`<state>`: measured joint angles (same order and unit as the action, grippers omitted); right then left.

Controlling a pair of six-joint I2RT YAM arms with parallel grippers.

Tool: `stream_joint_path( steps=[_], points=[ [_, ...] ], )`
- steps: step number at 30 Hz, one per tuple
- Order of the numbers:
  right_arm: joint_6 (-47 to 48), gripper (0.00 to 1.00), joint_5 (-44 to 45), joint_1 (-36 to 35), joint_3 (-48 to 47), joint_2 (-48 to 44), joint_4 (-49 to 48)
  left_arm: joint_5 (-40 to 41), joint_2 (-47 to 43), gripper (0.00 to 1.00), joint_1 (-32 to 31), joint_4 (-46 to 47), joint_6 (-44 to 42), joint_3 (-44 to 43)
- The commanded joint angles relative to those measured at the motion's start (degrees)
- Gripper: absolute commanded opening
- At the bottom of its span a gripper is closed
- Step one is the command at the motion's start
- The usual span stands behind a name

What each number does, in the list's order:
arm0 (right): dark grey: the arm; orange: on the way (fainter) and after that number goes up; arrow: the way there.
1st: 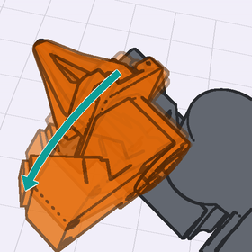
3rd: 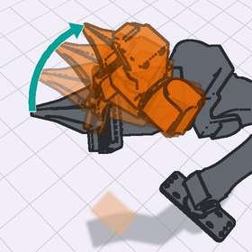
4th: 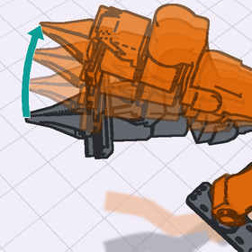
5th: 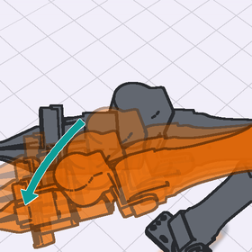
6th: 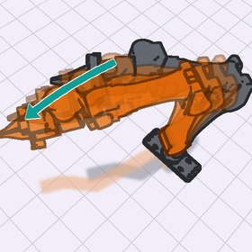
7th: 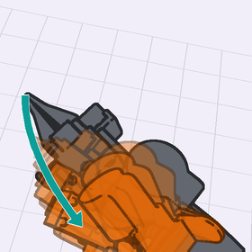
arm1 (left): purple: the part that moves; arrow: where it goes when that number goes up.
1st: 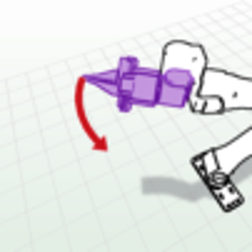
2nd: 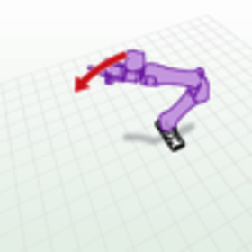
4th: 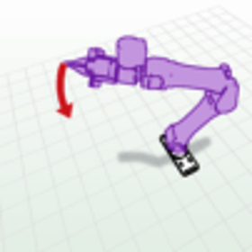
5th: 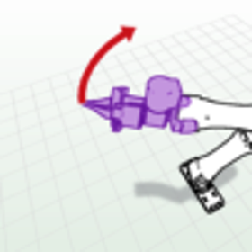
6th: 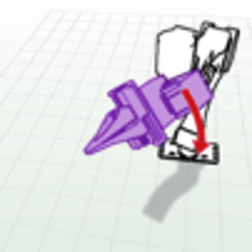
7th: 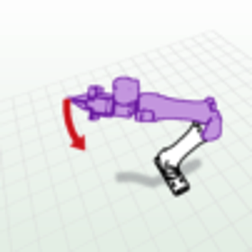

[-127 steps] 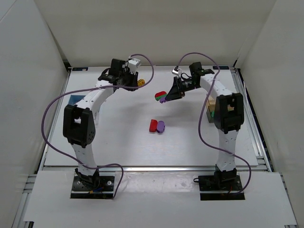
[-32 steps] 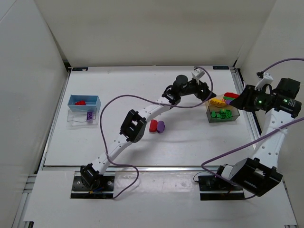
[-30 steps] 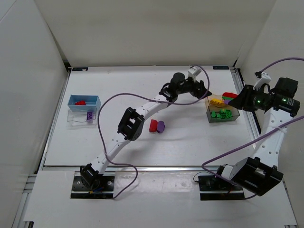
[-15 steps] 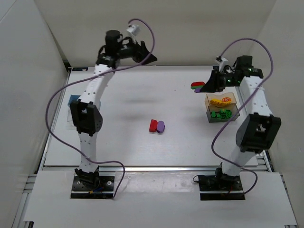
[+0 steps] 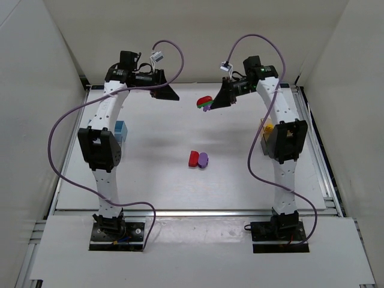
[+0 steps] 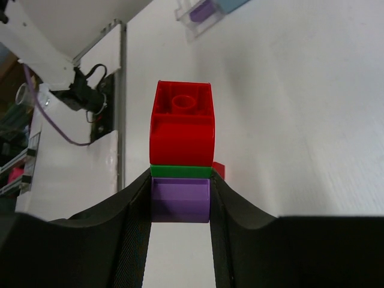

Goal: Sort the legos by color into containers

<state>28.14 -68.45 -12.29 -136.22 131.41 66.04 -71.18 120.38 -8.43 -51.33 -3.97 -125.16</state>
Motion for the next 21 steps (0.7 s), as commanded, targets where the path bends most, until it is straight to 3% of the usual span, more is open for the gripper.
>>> stream_joint_path(
  steps=[1, 14, 21],
  points=[
    [1.4, 0.00, -6.3, -1.5, 1.7, -3.0, -0.4, 0.2, -3.1, 0.88, -0.4, -5.1, -5.4, 0.3],
    [0.0, 0.00, -8.5, -6.4, 5.4, -4.8, -0.8, 6.2, 0.5, 0.88, -5.6, -9.7, -13.5, -4.6],
    [-2.5, 0.00, -8.4, -8.0, 5.2, -5.4, -3.0, 4.6, 1.4, 0.87, -7.0, -12.0, -16.7, -4.7]
  ],
)
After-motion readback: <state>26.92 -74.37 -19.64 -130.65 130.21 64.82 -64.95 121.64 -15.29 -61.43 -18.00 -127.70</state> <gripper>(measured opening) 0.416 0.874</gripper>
